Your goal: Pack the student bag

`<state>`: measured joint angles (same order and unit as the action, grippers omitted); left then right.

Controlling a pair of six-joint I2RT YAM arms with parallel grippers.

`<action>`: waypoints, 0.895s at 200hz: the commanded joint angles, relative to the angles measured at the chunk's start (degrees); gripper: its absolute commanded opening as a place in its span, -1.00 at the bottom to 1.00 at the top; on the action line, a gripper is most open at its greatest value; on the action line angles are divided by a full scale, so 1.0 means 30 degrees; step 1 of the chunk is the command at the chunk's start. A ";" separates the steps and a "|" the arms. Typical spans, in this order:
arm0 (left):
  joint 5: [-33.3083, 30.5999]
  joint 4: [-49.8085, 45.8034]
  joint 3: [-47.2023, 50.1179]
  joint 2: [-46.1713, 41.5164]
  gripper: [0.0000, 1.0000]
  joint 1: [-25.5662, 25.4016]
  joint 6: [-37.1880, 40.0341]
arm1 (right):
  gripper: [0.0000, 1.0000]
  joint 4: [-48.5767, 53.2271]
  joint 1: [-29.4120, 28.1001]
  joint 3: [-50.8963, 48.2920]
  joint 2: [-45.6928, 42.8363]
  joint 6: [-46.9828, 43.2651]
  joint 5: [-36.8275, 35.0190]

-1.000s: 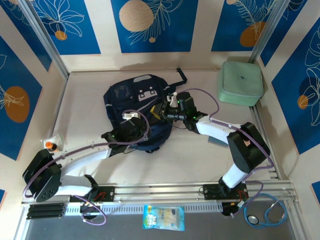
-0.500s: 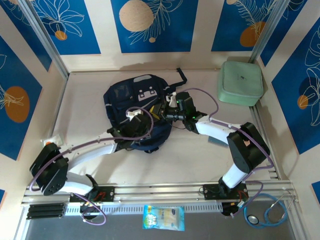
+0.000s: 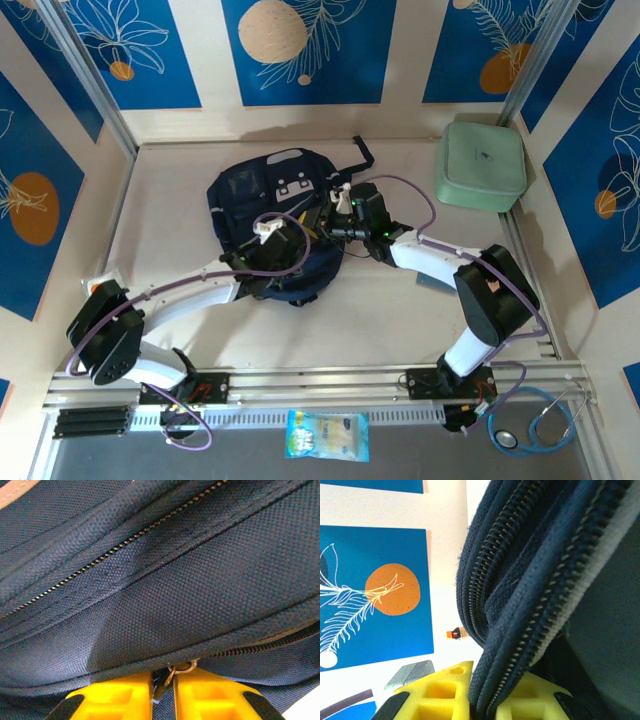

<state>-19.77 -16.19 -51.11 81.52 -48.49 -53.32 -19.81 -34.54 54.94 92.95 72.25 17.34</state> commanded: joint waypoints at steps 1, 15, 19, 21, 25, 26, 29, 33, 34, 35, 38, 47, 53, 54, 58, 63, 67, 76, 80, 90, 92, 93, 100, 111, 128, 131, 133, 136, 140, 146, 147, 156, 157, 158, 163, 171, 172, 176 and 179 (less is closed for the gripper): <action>-0.0463 0.0440 -0.0340 -0.0082 -0.66 0.0196 0.0298 | -0.74 -0.0888 -0.0469 0.0848 -0.0043 -0.0206 0.1221; -0.0441 0.0328 -0.0295 -0.0189 -0.71 0.0189 0.0341 | -0.74 -0.0867 -0.0467 0.0823 -0.0018 -0.0206 0.1164; -0.0399 0.0283 -0.0285 -0.0217 -0.72 0.0189 0.0349 | -0.74 -0.0844 -0.0449 0.0819 0.0005 -0.0233 0.1148; -0.0387 0.0235 -0.0279 -0.0240 -0.73 0.0194 0.0344 | -0.74 -0.0855 -0.0458 0.0819 0.0009 -0.0249 0.1140; -0.0365 0.0182 -0.0277 -0.0266 -0.74 0.0196 0.0342 | -0.74 -0.0838 -0.0467 0.0804 0.0009 -0.0238 0.1087; -0.0374 0.0152 -0.0277 -0.0272 -0.74 0.0196 0.0342 | -0.74 -0.0823 -0.0467 0.0796 -0.0018 -0.0251 0.1081; -0.0360 0.0107 -0.0255 -0.0299 -0.75 0.0171 0.0342 | -0.74 -0.0810 -0.0442 0.0794 -0.0019 -0.0263 0.1053; -0.0325 0.0038 -0.0249 -0.0328 -0.76 0.0167 0.0342 | -0.75 -0.0778 -0.0424 0.0782 -0.0038 -0.0279 0.0996; -0.0324 0.0007 -0.0233 -0.0347 -0.76 0.0182 0.0342 | -0.75 -0.0764 -0.0416 0.0771 -0.0041 -0.0286 0.0977; -0.0324 0.0006 -0.0226 -0.0356 -0.77 0.0174 0.0342 | -0.75 -0.0756 -0.0413 0.0765 -0.0043 -0.0290 0.0967; -0.0321 -0.0061 -0.0197 -0.0379 -0.78 0.0190 0.0345 | -0.75 -0.0750 -0.0395 0.0735 -0.0041 -0.0315 0.0918; -0.0294 -0.0286 -0.0091 -0.0545 -0.83 0.0193 0.0327 | -0.75 -0.0641 -0.0300 0.0673 -0.0099 -0.0412 0.0788; -0.0266 -0.0426 0.0004 -0.0672 -0.88 0.0239 0.0313 | -0.75 -0.0578 -0.0199 0.0568 -0.0161 -0.0467 0.0660; -0.0251 -0.0430 0.0025 -0.0709 -0.89 0.0233 0.0298 | -0.75 -0.0561 -0.0187 0.0547 -0.0176 -0.0483 0.0647; -0.0215 -0.0508 0.0134 -0.0824 -0.92 0.0276 0.0311 | -0.76 -0.0541 -0.0084 0.0477 -0.0243 -0.0538 0.0561; -0.0067 -0.0522 0.0282 -0.0980 -0.97 0.0329 0.0342 | -0.76 -0.0479 0.0032 0.0375 -0.0316 -0.0632 0.0457; 0.0144 -0.0537 0.0364 -0.1125 -1.00 0.0382 0.0378 | -0.76 -0.0436 0.0122 0.0289 -0.0406 -0.0708 0.0364; 0.1176 -0.0489 0.0616 -0.1391 -1.00 0.0707 0.0753 | -0.76 -0.0236 0.0353 0.0128 -0.0576 -0.0896 0.0107; 0.1646 -0.0583 0.0672 -0.1480 -1.00 0.0930 0.0882 | -0.76 -0.0133 0.0455 0.0052 -0.0640 -0.0976 0.0016; 0.2717 -0.0920 0.0892 -0.1840 -1.00 0.1507 0.1003 | -0.77 -0.0024 0.0756 -0.0176 -0.0844 -0.1143 -0.0147; 0.2919 -0.0959 0.0975 -0.1928 -1.00 0.1615 0.1049 | -0.77 -0.0019 0.0820 -0.0207 -0.0882 -0.1180 -0.0169; 0.3011 -0.0961 0.1023 -0.1952 -1.00 0.1668 0.1076 | -0.77 -0.0018 0.0850 -0.0236 -0.0903 -0.1191 -0.0177; 0.3580 -0.1017 0.1340 -0.2315 -1.00 0.2029 0.1300 | -0.77 -0.0014 0.1057 -0.0420 -0.1030 -0.1256 -0.0285; 0.4233 -0.1323 0.1770 -0.2802 -1.00 0.2576 0.1834 | -0.77 -0.0042 0.1351 -0.0731 -0.1226 -0.1316 -0.0430; 0.5186 -0.1910 0.2290 -0.3366 -1.00 0.3500 0.2627 | -0.78 -0.0068 0.1790 -0.1071 -0.1414 -0.1326 -0.0537; 0.5422 -0.1941 0.2388 -0.3450 -1.00 0.3689 0.2795 | -0.78 -0.0115 0.1851 -0.1143 -0.1443 -0.1321 -0.0553; 0.5573 -0.1954 0.2447 -0.3502 -1.00 0.3816 0.2903 | -0.78 -0.0129 0.1885 -0.1181 -0.1464 -0.1319 -0.0563; 0.5789 -0.1987 0.2535 -0.3592 -1.00 0.3996 0.3053 | -0.78 -0.0221 0.1943 -0.1226 -0.1493 -0.1319 -0.0566; 0.6122 -0.1960 0.2622 -0.3709 -1.00 0.4230 0.3285 | -0.78 -0.0311 0.2003 -0.1329 -0.1534 -0.1304 -0.0594; 0.6625 -0.1913 0.2733 -0.3831 -1.00 0.4519 0.3695 | -0.78 -0.0433 0.2076 -0.1449 -0.1582 -0.1275 -0.0674; 0.6710 -0.1921 0.2737 -0.3841 -1.00 0.4570 0.3776 | -0.78 -0.0459 0.2094 -0.1487 -0.1605 -0.1268 -0.0664; 0.7336 -0.1964 0.2644 -0.3986 -1.00 0.4893 0.4346 | -0.78 -0.0658 0.2111 -0.1611 -0.1655 -0.1215 -0.0768; 0.7403 -0.1982 0.2644 -0.3992 -1.00 0.4903 0.4409 | -0.78 -0.0689 0.2111 -0.1612 -0.1656 -0.1194 -0.0770; 0.7465 -0.1970 0.2619 -0.3995 -1.00 0.4908 0.4470 | -0.78 -0.0719 0.2096 -0.1627 -0.1656 -0.1169 -0.0770; 0.7754 -0.1941 0.2455 -0.4072 -1.00 0.4952 0.4895 | -0.78 -0.0851 0.2032 -0.1658 -0.1614 -0.1126 -0.0724; 0.8364 -0.1791 0.2086 -0.4112 -1.00 0.4943 0.5552 | -0.77 -0.0904 0.1868 -0.1600 -0.1545 -0.1114 -0.0657; 0.8444 -0.1787 0.2033 -0.4099 -1.00 0.4957 0.5613 | -0.77 -0.0900 0.1843 -0.1592 -0.1527 -0.1114 -0.0656; 0.8698 -0.1709 0.1883 -0.4087 -1.00 0.4921 0.5807 | -0.75 -0.0909 0.1717 -0.1551 -0.1489 -0.1105 -0.0654; 0.8824 -0.1684 0.1671 -0.4046 -1.00 0.4914 0.5906 | -0.74 -0.0897 0.1618 -0.1543 -0.1456 -0.1087 -0.0654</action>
<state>2.28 -18.09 -44.18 70.57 -35.16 -42.19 -19.07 -30.28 50.33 90.98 69.93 17.37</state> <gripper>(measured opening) 0.048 0.116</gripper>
